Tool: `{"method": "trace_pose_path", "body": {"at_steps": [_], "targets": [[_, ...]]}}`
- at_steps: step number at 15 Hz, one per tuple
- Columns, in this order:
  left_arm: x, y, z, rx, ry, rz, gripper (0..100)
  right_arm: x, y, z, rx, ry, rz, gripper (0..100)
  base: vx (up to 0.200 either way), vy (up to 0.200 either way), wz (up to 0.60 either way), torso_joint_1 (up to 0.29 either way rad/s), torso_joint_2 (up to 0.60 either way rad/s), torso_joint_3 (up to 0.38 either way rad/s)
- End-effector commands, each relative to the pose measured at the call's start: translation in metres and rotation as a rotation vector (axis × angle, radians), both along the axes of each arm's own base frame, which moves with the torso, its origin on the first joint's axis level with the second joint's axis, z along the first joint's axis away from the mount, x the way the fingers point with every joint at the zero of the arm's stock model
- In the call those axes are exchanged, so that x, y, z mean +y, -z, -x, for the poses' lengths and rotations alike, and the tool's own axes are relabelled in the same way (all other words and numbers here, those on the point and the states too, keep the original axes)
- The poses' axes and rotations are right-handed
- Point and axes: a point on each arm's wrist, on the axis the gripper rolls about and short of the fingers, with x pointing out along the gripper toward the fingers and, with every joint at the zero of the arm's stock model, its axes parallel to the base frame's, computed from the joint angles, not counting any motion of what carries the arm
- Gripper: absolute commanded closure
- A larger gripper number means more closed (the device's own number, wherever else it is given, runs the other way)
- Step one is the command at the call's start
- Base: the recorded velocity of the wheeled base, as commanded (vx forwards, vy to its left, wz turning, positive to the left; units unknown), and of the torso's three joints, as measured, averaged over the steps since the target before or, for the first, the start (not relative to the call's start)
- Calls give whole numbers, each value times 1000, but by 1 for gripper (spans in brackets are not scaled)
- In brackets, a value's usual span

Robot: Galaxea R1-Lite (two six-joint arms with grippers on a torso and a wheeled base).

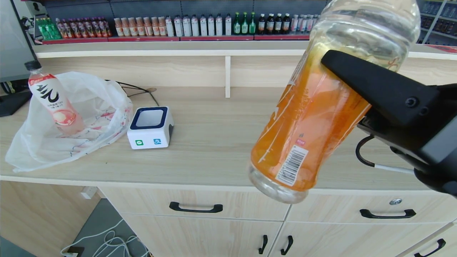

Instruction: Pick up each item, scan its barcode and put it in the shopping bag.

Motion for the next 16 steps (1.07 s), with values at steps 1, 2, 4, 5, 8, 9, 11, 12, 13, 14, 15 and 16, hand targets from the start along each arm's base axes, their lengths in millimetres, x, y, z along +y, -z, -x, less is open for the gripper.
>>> {"method": "trace_pose_path", "body": {"at_steps": [1, 2, 4, 5, 8, 9, 11, 12, 13, 14, 15, 16], "targets": [[0, 0, 0, -1, -1, 0, 0, -1, -1, 1, -5, 0, -2, 100, 0, 0, 0, 0, 0, 0], [0, 0, 0, -1, -1, 0, 0, -1, -2, 1, -6, 1, -5, 100, 0, 0, 0, 0, 0, 0], [0, 0, 0, -1, -1, 0, 0, -1, -2, 1, -9, 1, -7, 100, 0, 0, 0, 0, 0, 0], [0, 0, 0, -1, -1, 0, 0, -2, -2, 2, -8, 1, -6, 100, 0, 0, 0, 0, 0, 0], [0, 0, 0, -1, 1, 0, 0, -4, -2, 4, -11, 1, -6, 100, 0, 0, 0, 0, 0, 0], [0, 0, 0, -1, -1, 0, 0, -5, -2, 5, -14, 1, -8, 100, 0, 0, 0, 0, 0, 0], [0, 0, 0, -1, -1, 0, 0, -6, -3, 6, -18, 1, -9, 100, 0, 0, 0, 0, 0, 0], [0, 0, 0, -1, -1, 0, 0, -6, -2, 6, -17, 1, -8, 100, 0, 0, 0, 0, 0, 0], [0, 0, 0, -1, -1, 0, 0, -6, -2, 6, -16, 2, -8, 100, 0, 0, 0, 0, 0, 0], [0, 0, 0, -1, -1, 0, 0, -6, -2, 6, -17, 3, -7, 100, 0, 0, 0, 0, 0, 0], [0, 0, 0, -1, -1, 0, 0, -6, 0, 6, -17, 6, 1, 100, 0, 0, 0, 0, 0, 0], [0, 0, 0, -1, -1, 0, 0, -6, 1, 6, -19, 7, 6, 100, 0, 0, 0, 0, 0, 0]]}}
